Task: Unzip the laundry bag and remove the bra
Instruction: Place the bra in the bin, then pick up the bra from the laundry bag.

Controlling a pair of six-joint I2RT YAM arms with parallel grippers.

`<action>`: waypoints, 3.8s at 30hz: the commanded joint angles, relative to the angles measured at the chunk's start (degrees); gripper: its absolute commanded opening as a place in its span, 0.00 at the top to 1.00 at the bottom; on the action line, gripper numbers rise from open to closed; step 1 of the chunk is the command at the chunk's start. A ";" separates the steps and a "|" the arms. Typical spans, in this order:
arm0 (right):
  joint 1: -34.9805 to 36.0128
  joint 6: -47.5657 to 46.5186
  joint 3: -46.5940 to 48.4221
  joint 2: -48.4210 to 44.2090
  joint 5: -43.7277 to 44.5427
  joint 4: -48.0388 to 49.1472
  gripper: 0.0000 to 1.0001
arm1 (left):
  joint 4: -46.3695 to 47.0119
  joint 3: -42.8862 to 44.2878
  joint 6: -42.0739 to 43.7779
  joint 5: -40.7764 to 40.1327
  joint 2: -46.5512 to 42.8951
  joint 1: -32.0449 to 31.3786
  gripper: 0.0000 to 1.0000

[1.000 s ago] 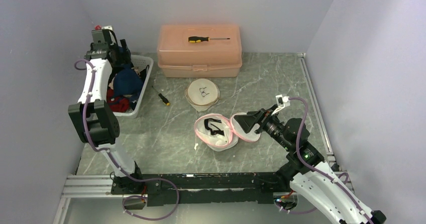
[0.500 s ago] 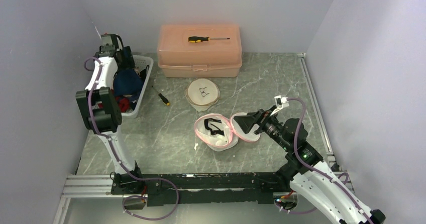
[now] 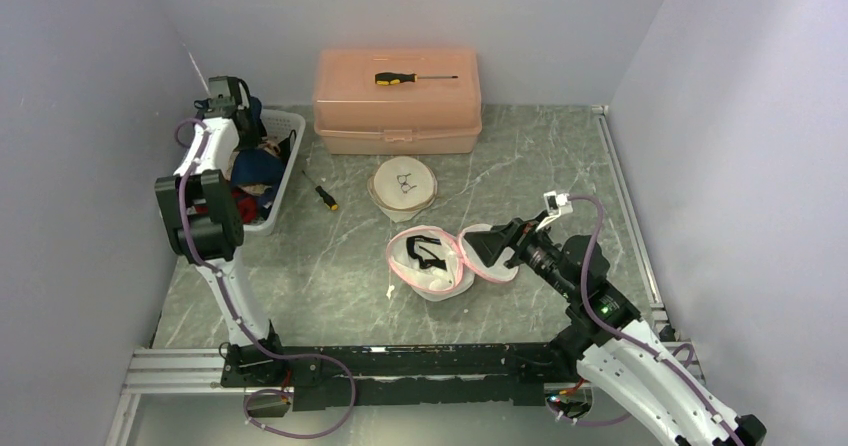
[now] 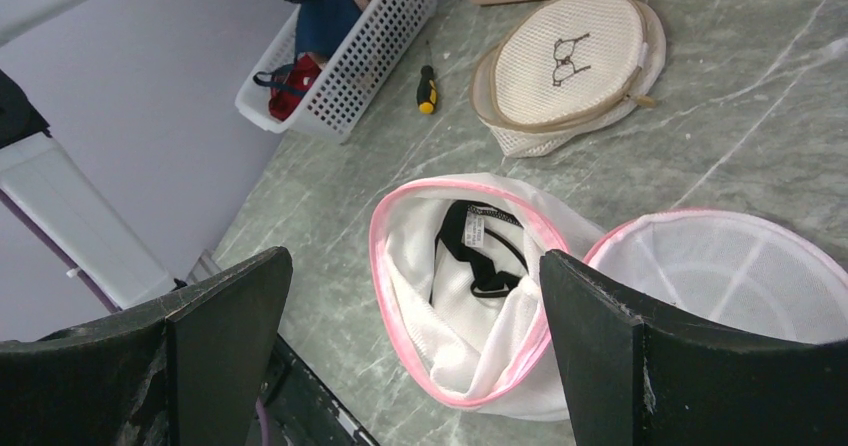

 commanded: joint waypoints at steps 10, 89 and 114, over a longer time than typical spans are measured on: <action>0.16 0.19 -0.98 -2.42 -0.51 3.07 0.01 | -0.10 -6.94 1.29 -3.77 -18.78 -0.22 0.90; 13.21 -8.50 20.26 43.57 4.27 -3.54 0.36 | 19.54 -53.55 -36.37 12.43 -42.19 -50.98 0.32; 13.98 -9.04 21.26 47.70 16.75 -12.12 0.43 | 10.42 -56.41 -30.97 4.99 -35.69 -52.43 0.97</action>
